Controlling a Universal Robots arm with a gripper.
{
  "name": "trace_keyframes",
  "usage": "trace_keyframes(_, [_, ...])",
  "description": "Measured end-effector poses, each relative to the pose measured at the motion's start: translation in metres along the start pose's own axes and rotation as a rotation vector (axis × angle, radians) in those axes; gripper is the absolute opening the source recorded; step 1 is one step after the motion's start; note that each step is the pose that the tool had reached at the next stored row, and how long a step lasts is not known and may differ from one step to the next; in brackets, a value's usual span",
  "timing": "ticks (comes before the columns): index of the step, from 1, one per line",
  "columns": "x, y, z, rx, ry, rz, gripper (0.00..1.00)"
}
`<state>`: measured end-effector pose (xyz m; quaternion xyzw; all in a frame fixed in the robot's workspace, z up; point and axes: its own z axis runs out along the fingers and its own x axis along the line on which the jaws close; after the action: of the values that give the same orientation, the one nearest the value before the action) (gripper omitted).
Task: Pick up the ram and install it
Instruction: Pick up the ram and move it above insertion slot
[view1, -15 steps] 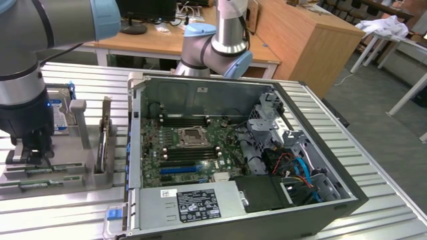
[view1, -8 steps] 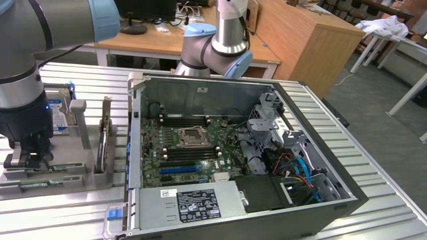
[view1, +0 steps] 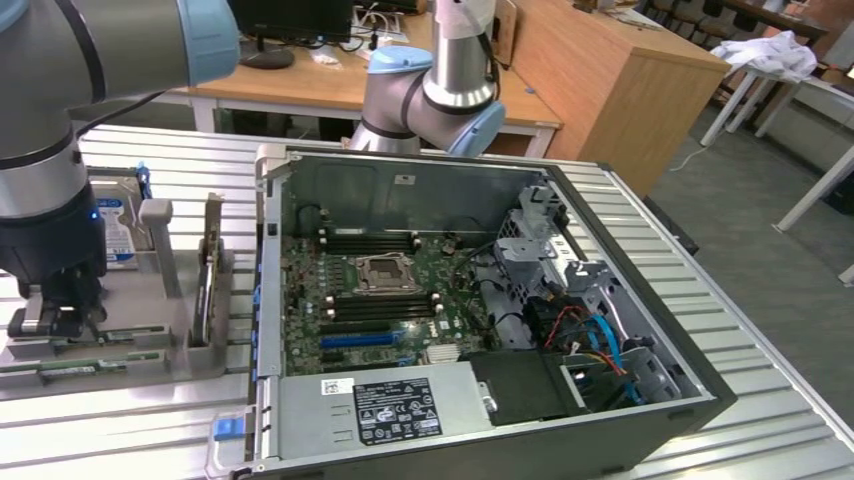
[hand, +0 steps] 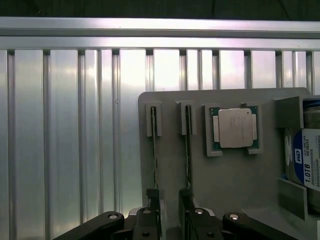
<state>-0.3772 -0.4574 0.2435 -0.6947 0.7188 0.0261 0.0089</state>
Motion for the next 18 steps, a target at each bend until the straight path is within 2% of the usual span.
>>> trace_keyframes(5, [0.0004,-0.0001,0.0039,-0.0003,0.0002,0.000,0.30])
trace_keyframes(18, [0.0025,-0.0002,0.0040,-0.0001,0.0001,0.000,0.30])
